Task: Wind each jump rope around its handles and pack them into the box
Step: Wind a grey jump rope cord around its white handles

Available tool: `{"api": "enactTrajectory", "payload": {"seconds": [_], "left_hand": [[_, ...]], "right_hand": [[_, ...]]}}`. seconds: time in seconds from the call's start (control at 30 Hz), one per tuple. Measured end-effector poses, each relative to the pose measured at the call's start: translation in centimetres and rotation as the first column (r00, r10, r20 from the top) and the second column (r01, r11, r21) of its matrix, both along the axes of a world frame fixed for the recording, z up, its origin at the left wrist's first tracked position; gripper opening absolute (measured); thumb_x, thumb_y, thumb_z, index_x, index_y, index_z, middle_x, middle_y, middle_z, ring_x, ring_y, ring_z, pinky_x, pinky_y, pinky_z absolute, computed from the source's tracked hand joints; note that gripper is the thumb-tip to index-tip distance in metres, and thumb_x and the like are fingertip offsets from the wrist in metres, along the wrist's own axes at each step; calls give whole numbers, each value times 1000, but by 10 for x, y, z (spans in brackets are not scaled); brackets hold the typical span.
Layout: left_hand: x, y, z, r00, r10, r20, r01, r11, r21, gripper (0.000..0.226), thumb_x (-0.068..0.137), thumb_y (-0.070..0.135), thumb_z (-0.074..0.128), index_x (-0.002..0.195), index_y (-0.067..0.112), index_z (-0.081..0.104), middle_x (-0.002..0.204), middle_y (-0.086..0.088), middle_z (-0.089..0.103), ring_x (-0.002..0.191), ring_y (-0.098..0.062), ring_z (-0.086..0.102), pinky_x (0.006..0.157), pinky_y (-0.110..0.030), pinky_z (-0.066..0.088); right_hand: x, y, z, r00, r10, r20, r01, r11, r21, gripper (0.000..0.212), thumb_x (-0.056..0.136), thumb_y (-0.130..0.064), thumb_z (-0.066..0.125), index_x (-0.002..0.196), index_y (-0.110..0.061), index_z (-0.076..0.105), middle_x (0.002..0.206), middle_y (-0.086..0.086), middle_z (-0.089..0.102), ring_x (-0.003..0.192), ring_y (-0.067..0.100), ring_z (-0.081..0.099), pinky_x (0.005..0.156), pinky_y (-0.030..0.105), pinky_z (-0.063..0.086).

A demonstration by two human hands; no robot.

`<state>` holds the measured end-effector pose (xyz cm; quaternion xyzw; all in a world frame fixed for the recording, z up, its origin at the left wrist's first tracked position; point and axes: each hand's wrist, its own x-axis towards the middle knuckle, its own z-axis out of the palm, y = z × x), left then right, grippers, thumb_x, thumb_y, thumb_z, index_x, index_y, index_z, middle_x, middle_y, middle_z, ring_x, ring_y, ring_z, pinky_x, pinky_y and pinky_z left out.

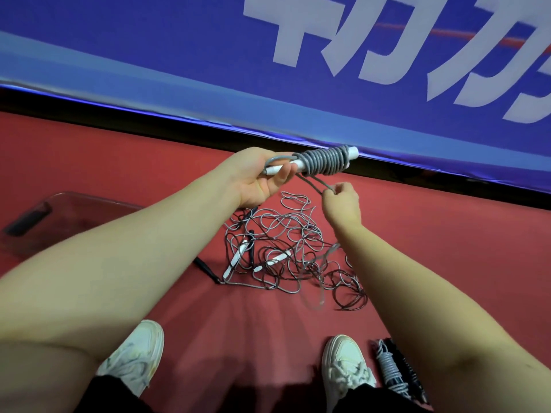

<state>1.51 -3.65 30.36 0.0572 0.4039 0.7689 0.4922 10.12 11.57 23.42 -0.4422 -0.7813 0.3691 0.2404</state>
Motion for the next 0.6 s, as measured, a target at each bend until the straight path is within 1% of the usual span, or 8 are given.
{"api": "enactTrajectory", "payload": {"seconds": [0.07, 0.17, 0.23, 0.3, 0.37, 0.47, 0.53, 0.6], "left_hand": [[-2, -1, 0, 999, 24, -25, -24, 1000, -7, 16, 92, -5, 45, 90, -6, 62, 75, -15, 59, 40, -11, 57, 39, -12, 46], [-2, -2, -1, 998, 26, -51, -27, 1000, -10, 14, 92, -4, 50, 91, -5, 64, 81, -16, 59, 42, -11, 57, 40, -12, 46], [-3, 0, 0, 998, 57, -39, -56, 998, 34, 12, 91, -3, 52, 90, -5, 63, 81, -16, 59, 43, -11, 58, 41, -12, 46], [-7, 1, 3, 989, 145, -8, -143, 985, 101, 11, 92, -2, 52, 88, -6, 62, 78, -16, 59, 44, -12, 59, 42, -12, 47], [-16, 0, 3, 967, 254, -13, -249, 957, 149, 10, 92, -1, 52, 88, -5, 61, 77, -16, 59, 45, -12, 60, 44, -12, 48], [-28, -6, -6, 910, 376, -175, -355, 924, 141, 9, 93, 1, 53, 89, -3, 60, 80, -16, 60, 45, -12, 61, 46, -13, 49], [-30, -9, -11, 871, 378, -314, -359, 926, 118, 11, 92, 0, 54, 100, -3, 61, 89, -15, 62, 47, -10, 62, 48, -14, 50], [-30, -10, -13, 842, 358, -404, -341, 933, 116, 29, 91, -1, 55, 120, -4, 55, 104, -14, 62, 51, -9, 64, 52, -14, 51]], "right_hand": [[7, 7, -4, 987, -83, 140, 62, 987, 150, 30, 92, -29, 48, 118, -15, 50, 124, 11, 48, 115, 31, 43, 90, 38, 38], [12, 9, -15, 970, -51, 236, 4, 981, 194, 29, 93, -29, 42, 117, -15, 51, 121, 10, 57, 116, 35, 46, 97, 42, 37], [7, 3, -14, 982, 150, 115, -157, 986, 55, 22, 94, -15, 39, 112, -17, 51, 107, 6, 64, 110, 35, 53, 91, 36, 41], [1, -8, -8, 921, 372, -113, -379, 925, -41, 38, 88, 7, 31, 110, -20, 47, 97, 1, 62, 91, 34, 61, 70, 29, 46], [-2, -18, 3, 849, 498, -177, -498, 866, 51, 54, 82, 15, 28, 116, -23, 46, 101, -2, 57, 70, 19, 59, 56, 22, 45], [-5, -32, 14, 796, 603, -60, -579, 786, 217, 53, 83, 8, 33, 119, -26, 52, 85, -7, 58, 60, 16, 51, 57, 27, 46], [-7, -44, 20, 777, 615, -131, -605, 788, 111, 42, 81, -4, 38, 108, -30, 57, 68, -11, 55, 66, 26, 53, 69, 37, 48], [-9, -52, 24, 771, 599, -216, -614, 789, 0, 36, 77, -15, 41, 103, -32, 61, 61, -16, 53, 63, 14, 49, 68, 33, 44]]}}
